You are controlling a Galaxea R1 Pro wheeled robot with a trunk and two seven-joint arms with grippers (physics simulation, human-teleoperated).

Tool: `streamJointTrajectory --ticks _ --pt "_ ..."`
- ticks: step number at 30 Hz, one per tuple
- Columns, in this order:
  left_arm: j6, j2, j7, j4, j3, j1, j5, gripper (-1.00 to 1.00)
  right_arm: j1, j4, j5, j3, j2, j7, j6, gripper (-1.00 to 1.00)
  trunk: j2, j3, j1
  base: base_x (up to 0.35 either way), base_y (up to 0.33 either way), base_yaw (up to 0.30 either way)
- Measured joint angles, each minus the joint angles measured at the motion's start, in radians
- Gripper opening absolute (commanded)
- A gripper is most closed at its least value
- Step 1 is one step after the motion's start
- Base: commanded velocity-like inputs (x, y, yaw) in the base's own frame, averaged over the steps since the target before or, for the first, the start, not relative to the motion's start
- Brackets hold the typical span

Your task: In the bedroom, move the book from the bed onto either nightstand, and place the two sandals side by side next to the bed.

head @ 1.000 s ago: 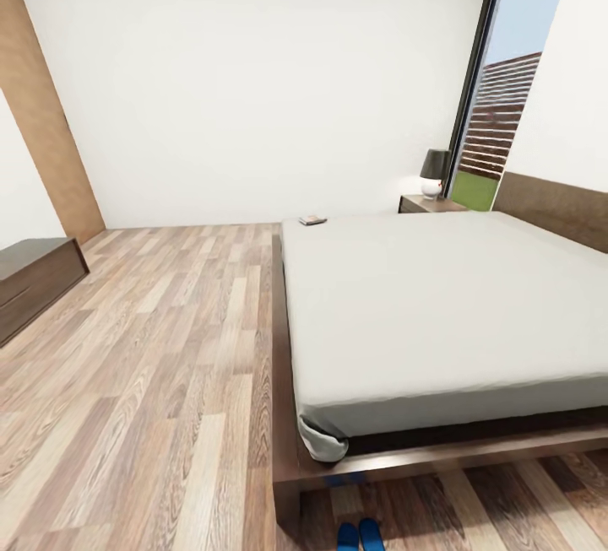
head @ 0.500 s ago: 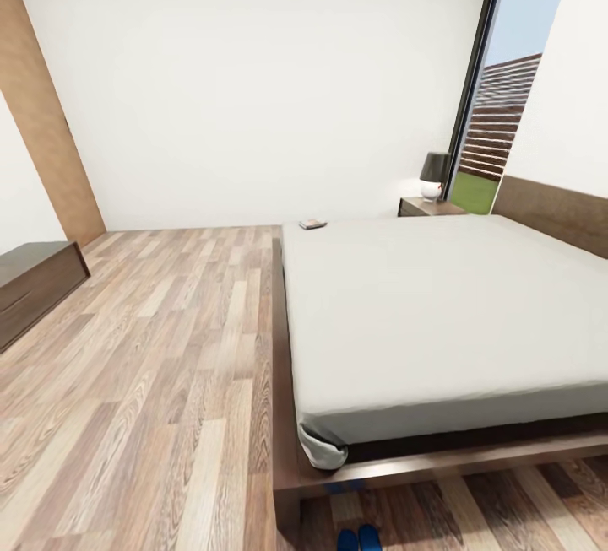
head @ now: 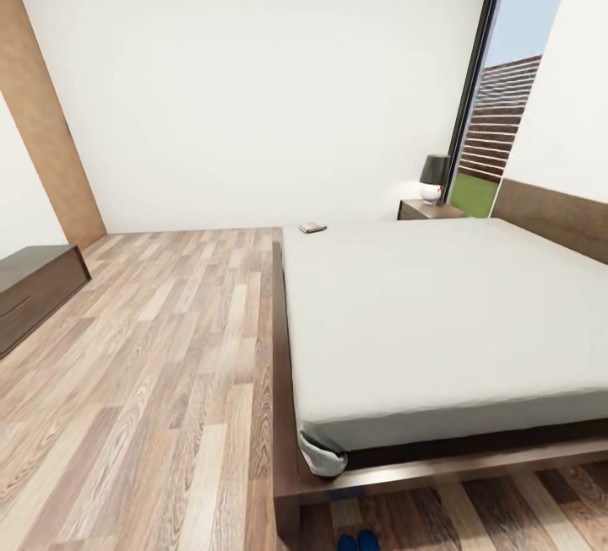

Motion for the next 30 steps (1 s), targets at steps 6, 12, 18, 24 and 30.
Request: streamJointTrajectory --ticks 6,12,18,24,30 --pt "-0.001 0.0 0.0 0.0 0.0 0.001 0.0 1.0 0.001 0.0 -0.001 0.0 0.001 0.0 0.0 1.0 0.042 0.019 -0.023 0.0 0.0 0.0" --pt "-0.001 0.0 0.0 -0.001 0.0 0.001 0.0 1.0 0.001 0.0 -0.001 0.0 0.002 0.0 0.0 1.0 0.084 0.038 -0.046 0.0 0.0 0.0" --pt "-0.001 0.0 0.0 -0.001 0.0 0.001 0.0 1.0 0.001 0.0 -0.002 0.001 0.002 0.0 0.0 1.0 0.126 0.056 -0.069 0.0 0.0 0.0" --pt "-0.002 -0.001 0.0 -0.001 0.0 0.001 0.0 1.0 0.001 0.001 -0.006 0.001 0.002 0.0 0.0 1.0 0.168 0.075 -0.092 0.0 0.0 0.0" --pt "-0.002 -0.001 0.0 -0.001 0.0 0.001 -0.001 1.0 0.001 0.001 -0.009 0.001 0.002 0.0 0.0 1.0 0.21 0.094 -0.115 0.0 0.0 0.0"
